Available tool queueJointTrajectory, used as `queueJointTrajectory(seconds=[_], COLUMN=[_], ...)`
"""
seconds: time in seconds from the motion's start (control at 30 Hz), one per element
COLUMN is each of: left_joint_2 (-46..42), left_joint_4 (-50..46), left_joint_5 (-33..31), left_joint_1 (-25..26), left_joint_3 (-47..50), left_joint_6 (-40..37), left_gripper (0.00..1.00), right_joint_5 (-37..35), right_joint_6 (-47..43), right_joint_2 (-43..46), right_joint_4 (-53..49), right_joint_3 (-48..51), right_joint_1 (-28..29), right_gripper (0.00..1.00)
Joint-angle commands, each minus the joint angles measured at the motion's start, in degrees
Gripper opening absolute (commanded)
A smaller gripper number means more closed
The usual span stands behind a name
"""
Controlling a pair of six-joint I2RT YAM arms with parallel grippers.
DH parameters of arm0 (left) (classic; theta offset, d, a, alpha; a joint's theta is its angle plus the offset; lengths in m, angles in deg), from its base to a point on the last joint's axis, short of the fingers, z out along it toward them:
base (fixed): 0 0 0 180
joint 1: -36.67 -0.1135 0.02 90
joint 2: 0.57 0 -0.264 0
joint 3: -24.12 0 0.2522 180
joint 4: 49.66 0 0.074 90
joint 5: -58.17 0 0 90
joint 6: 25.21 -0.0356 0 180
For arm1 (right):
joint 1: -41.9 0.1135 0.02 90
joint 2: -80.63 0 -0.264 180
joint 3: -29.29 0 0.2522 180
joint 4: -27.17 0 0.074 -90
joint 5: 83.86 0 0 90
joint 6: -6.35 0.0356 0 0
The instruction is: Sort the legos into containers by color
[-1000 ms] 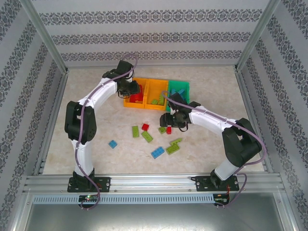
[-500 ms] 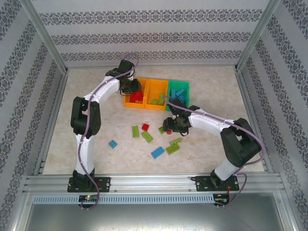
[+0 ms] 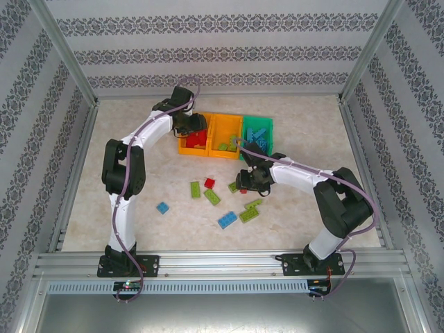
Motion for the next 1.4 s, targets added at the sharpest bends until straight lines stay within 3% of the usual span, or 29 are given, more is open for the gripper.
queueJointTrajectory(seconds=[0.0,0.53,0.87,1.03,1.2,1.37], left_joint_2=[-3.71,-10.89,-15.81,-19.41,-23.65,-27.04], left_joint_4=[1.59,3.39,4.66,6.70,8.66,9.96], left_joint_5=[0.63,-0.01,0.04,0.01,-1.66,-3.15], left_joint_1=[-0.51,-0.50,-0.49,-0.50,-0.44,-0.50], left_joint_3=[2.20,12.99,20.39,23.23,28.12,33.13], left_joint_6=[0.32,0.42,0.79,1.06,1.06,0.62], left_gripper=[0.55,0.57,0.58,0.70,1.00,1.00], right_joint_5=[-1.07,-0.85,-0.77,-1.15,-1.97,-1.83], right_joint_6=[-0.09,-2.45,-1.41,-0.54,0.06,-0.19], right_joint_2=[-0.14,2.54,3.37,3.67,4.03,2.73], right_joint_4=[-0.03,0.34,0.87,0.51,0.50,0.40], right_joint_3=[2.07,4.47,4.69,4.21,3.94,3.28], right_joint_1=[-1.29,-3.20,-2.94,-2.33,-1.66,-1.37], right_gripper=[0.48,0.47,0.53,0.59,0.62,0.63])
